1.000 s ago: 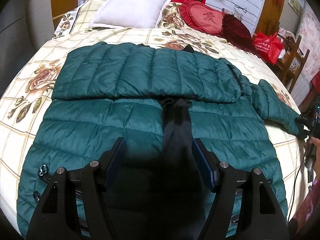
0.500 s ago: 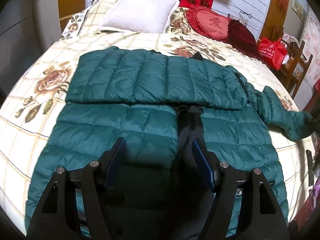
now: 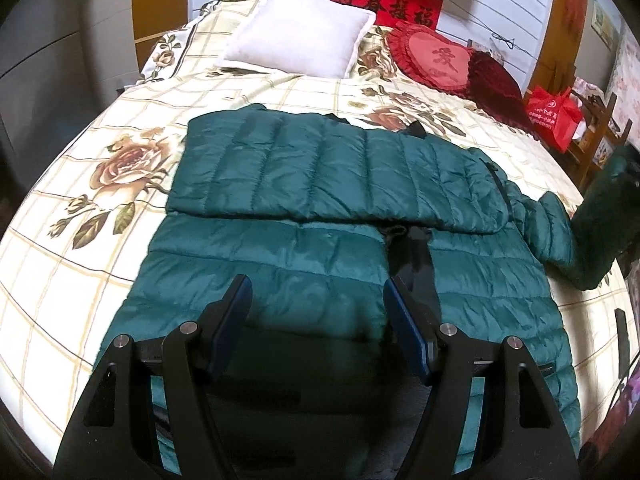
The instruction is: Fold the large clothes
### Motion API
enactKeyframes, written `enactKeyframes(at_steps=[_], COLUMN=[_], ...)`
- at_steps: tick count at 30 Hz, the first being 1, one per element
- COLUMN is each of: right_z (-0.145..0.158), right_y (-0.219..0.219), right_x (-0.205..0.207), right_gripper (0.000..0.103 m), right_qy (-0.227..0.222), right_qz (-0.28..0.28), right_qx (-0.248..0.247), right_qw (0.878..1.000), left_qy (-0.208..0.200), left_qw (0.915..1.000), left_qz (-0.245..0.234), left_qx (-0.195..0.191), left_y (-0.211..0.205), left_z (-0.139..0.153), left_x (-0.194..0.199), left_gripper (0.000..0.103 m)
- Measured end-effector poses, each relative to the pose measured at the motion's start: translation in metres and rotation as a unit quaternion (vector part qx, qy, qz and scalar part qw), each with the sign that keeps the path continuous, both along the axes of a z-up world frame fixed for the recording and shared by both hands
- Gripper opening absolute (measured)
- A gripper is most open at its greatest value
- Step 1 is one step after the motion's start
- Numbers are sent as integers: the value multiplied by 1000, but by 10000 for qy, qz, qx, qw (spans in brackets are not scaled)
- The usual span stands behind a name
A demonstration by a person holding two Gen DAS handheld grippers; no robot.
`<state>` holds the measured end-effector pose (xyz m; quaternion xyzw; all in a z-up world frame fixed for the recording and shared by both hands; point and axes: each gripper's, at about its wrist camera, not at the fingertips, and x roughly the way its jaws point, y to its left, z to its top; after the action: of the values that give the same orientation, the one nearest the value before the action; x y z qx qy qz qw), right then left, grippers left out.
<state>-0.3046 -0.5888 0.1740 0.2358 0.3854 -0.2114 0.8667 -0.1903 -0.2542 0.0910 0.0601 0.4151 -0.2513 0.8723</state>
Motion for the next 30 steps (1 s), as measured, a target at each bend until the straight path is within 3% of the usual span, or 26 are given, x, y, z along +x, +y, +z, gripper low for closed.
enactKeyframes(at_steps=[3, 5, 8, 12, 14, 15, 16, 18, 22, 25, 26, 27, 28, 30], right_z=[3, 2, -1, -24, -30, -33, -33, -41, -60, -91, -99, -102, -101, -84], right_y=[35, 46, 52, 43, 39, 35, 31, 29, 30, 20, 13, 8, 1, -7], right_x=[42, 57, 62, 57, 48, 42, 38, 34, 48, 58, 56, 54, 49, 38], right_gripper=[4, 4, 4, 5, 11, 28, 53, 74, 74, 73, 68, 42, 31, 24], right_qy=[94, 8, 2, 581, 685, 691, 700, 741, 1162, 1761, 1774, 1735, 1620, 1141], right_qz=[383, 512, 637, 539, 417, 366, 327, 248, 290, 69, -10, -56, -135, -251], right_qx=[-297, -132, 26, 11, -148, -178, -190, -206, -573, -908, -769, -598, -395, -160], right_qw=[9988, 9986, 9980, 9969, 9967, 9968, 9968, 9967, 9911, 9801, 9811, 9830, 9859, 9930], left_qy=[27, 66, 53, 177, 279, 292, 285, 270, 292, 340, 338, 327, 310, 264], left_qw=[10000, 9998, 9997, 9993, 9989, 9989, 9989, 9991, 9992, 9991, 9992, 9992, 9993, 9994], left_qz=[92, 150, 206, 275, 278, 267, 254, 215, 169, 151, 147, 140, 132, 139], left_qx=[-27, -78, -145, -183, -246, -264, -262, -234, -219, -192, -179, -165, -164, -174], left_y=[10, 17, 27, 33, 33, 32, 31, 28, 24, 23, 24, 25, 26, 30], left_z=[1, 1, 1, -6, -9, -10, -10, -11, -13, -15, -16, -15, -15, -13], left_x=[5, 9, 13, 18, 19, 19, 17, 16, 15, 15, 15, 15, 15, 16], left_gripper=[68, 68, 68, 68, 68, 68, 68, 68, 68, 68, 68, 68, 68, 68])
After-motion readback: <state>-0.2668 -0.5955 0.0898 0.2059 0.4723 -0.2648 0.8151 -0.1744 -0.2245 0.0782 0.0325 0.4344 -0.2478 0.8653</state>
